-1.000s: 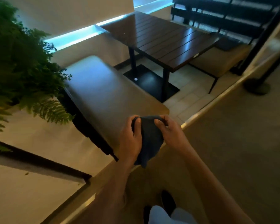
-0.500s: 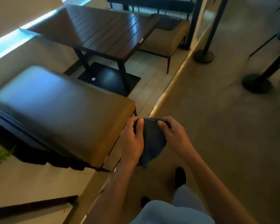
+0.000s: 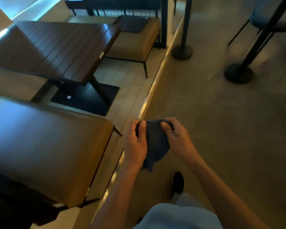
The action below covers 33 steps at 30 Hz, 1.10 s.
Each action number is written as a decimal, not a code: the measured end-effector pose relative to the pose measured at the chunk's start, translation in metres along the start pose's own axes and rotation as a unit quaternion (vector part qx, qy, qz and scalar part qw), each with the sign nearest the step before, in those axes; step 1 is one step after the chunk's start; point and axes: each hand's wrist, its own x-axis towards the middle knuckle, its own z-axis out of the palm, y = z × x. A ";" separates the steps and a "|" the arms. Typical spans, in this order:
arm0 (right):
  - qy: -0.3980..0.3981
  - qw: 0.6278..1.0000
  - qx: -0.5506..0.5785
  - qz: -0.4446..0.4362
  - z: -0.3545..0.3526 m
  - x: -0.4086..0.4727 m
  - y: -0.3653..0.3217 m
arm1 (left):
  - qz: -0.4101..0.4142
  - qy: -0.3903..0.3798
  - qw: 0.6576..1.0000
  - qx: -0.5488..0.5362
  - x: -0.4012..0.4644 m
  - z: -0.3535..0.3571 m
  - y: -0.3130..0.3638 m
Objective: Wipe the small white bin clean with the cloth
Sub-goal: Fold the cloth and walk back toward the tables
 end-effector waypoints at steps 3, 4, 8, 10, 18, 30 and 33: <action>0.019 1.000 0.002 -0.001 -0.030 0.029 -0.002 | 0.010 -0.006 1.000 -0.003 0.027 0.031 0.019; 0.025 1.000 0.005 -0.001 -0.039 0.038 -0.002 | 0.016 -0.006 1.000 -0.001 0.036 0.041 0.024; 0.049 0.999 0.016 0.010 -0.069 0.070 0.000 | 0.035 -0.018 0.999 -0.022 0.067 0.075 0.040; 0.058 0.998 0.021 0.017 -0.081 0.086 0.001 | 0.036 -0.031 0.998 -0.030 0.085 0.090 0.045; 0.091 0.995 0.034 0.036 -0.117 0.176 0.006 | 0.040 -0.043 0.998 -0.029 0.172 0.147 0.055; 0.149 0.986 0.067 0.037 -0.142 0.390 -0.024 | 0.036 -0.049 0.994 -0.094 0.379 0.217 0.064; 0.169 0.981 0.081 0.046 -0.144 0.434 -0.033 | 0.031 -0.055 0.994 -0.090 0.425 0.229 0.066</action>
